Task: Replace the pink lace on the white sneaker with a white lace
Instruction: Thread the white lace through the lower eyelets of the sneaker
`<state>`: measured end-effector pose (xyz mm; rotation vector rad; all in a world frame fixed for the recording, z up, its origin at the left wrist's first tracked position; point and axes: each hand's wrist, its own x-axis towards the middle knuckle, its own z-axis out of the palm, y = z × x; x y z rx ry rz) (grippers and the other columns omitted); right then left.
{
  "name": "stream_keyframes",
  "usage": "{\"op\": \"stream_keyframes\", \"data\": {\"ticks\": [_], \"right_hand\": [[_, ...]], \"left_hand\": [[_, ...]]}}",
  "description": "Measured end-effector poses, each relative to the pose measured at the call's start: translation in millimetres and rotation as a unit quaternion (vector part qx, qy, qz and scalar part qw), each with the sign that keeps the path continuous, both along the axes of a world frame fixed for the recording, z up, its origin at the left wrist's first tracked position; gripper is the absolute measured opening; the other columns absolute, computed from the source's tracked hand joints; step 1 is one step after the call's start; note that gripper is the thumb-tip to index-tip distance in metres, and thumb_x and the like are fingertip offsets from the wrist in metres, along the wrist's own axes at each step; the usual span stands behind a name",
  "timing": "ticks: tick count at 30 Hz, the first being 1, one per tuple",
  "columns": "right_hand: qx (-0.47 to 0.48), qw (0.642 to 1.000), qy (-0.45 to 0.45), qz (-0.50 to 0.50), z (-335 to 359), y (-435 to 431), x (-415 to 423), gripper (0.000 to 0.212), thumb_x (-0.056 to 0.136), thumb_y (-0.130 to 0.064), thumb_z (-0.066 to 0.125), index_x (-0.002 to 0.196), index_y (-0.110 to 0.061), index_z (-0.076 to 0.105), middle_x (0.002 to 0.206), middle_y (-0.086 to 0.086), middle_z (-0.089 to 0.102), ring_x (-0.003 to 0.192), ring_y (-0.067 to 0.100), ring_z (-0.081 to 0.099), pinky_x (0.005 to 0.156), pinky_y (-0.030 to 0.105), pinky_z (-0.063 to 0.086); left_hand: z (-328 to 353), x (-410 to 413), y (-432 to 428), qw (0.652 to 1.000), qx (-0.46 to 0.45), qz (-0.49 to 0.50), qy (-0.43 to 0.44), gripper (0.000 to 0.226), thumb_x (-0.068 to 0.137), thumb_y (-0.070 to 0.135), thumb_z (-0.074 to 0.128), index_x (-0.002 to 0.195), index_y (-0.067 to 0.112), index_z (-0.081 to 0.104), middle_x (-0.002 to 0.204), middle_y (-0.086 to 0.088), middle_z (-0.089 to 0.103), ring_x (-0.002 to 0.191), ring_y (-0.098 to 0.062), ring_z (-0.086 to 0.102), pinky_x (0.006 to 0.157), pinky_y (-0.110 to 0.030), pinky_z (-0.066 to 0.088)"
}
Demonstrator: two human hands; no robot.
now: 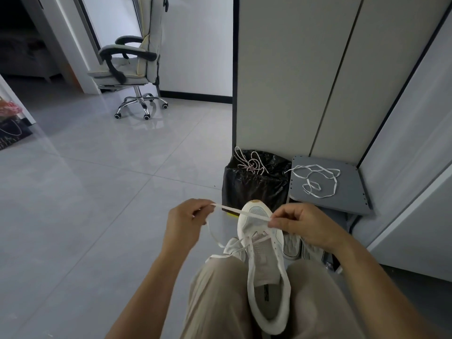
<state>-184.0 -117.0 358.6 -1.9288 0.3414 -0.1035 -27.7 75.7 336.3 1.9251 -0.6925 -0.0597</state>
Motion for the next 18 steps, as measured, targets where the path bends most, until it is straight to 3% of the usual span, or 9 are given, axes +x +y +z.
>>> {"op": "stream_keyframes", "data": {"ticks": [2, 5, 7, 9, 12, 14, 16, 18], "right_hand": [[-0.011, 1.000, -0.004, -0.028, -2, -5, -4, 0.026, 0.071, -0.047, 0.064, 0.079, -0.024, 0.073, 0.066, 0.002, 0.063, 0.065, 0.010, 0.051, 0.070, 0.033, 0.045], [-0.045, 0.998, 0.013, -0.048, -7, -10, -9, 0.020, 0.076, -0.044, 0.063, 0.077, -0.027, 0.073, 0.065, 0.002, 0.063, 0.061, 0.012, 0.051, 0.066, 0.031, 0.042], [-0.060, 0.996, 0.026, -0.060, -12, -8, -10, 0.011, 0.081, -0.033, 0.066, 0.075, -0.026, 0.072, 0.063, -0.004, 0.064, 0.060, 0.006, 0.053, 0.067, 0.026, 0.044], [-0.080, 0.994, 0.022, -0.070, -16, 2, -4, 0.009, 0.083, -0.025, 0.066, 0.075, -0.023, 0.070, 0.059, -0.013, 0.063, 0.057, -0.004, 0.053, 0.065, 0.019, 0.043], [-0.145, 0.988, 0.019, -0.047, -19, 24, 10, 0.012, 0.085, -0.029, 0.065, 0.080, -0.019, 0.068, 0.064, -0.011, 0.062, 0.057, -0.003, 0.053, 0.061, 0.015, 0.042], [-0.165, 0.986, 0.016, -0.033, -16, 32, 16, 0.012, 0.085, -0.030, 0.064, 0.079, -0.020, 0.066, 0.064, -0.012, 0.060, 0.057, -0.004, 0.052, 0.057, 0.011, 0.039], [-0.161, 0.986, 0.018, -0.032, -12, 29, 14, 0.010, 0.085, -0.028, 0.065, 0.077, -0.023, 0.065, 0.063, -0.014, 0.059, 0.056, -0.006, 0.052, 0.056, 0.010, 0.039], [-0.149, 0.988, 0.028, -0.030, -10, 22, 7, 0.007, 0.086, -0.026, 0.065, 0.079, -0.025, 0.066, 0.066, -0.014, 0.061, 0.059, -0.009, 0.053, 0.058, 0.007, 0.040]], "left_hand": [[-7, 8, 8, 0.998, 0.004, 0.045, 0.050, 0.013, 0.087, 0.006, 0.060, 0.084, 0.012, 0.071, 0.074, 0.005, 0.066, 0.051, -0.002, 0.053, 0.048, -0.008, 0.039], [-22, 16, 22, 0.993, 0.072, 0.078, 0.050, 0.014, 0.089, 0.011, 0.060, 0.081, 0.019, 0.068, 0.074, 0.003, 0.067, 0.050, -0.005, 0.055, 0.052, -0.011, 0.041], [-28, 16, 26, 0.982, 0.165, 0.083, 0.030, 0.011, 0.090, 0.015, 0.059, 0.093, 0.020, 0.068, 0.094, 0.000, 0.068, 0.066, -0.015, 0.063, 0.063, -0.022, 0.044], [-27, 2, 21, 0.975, 0.218, 0.033, -0.025, 0.036, 0.089, 0.016, 0.059, 0.124, 0.023, 0.056, 0.120, 0.008, 0.054, 0.079, -0.015, 0.061, 0.074, -0.025, 0.042], [-14, -41, -9, 0.979, 0.130, -0.156, -0.021, 0.059, 0.087, 0.012, 0.063, 0.138, 0.027, 0.037, 0.117, 0.015, 0.044, 0.070, -0.001, 0.052, 0.072, -0.015, 0.041], [-13, -60, -25, 0.970, 0.112, -0.210, -0.049, 0.044, 0.089, 0.015, 0.060, 0.130, 0.022, 0.048, 0.106, 0.010, 0.056, 0.077, -0.003, 0.055, 0.073, -0.016, 0.043], [-16, -58, -29, 0.979, 0.088, -0.163, -0.090, 0.023, 0.090, 0.024, 0.056, 0.109, 0.014, 0.065, 0.093, 0.001, 0.065, 0.079, -0.013, 0.060, 0.069, -0.021, 0.045], [-23, -51, -24, 0.978, 0.090, -0.142, -0.127, 0.033, 0.087, 0.037, 0.049, 0.094, 0.014, 0.071, 0.080, 0.000, 0.065, 0.072, -0.015, 0.060, 0.062, -0.025, 0.045]]}}
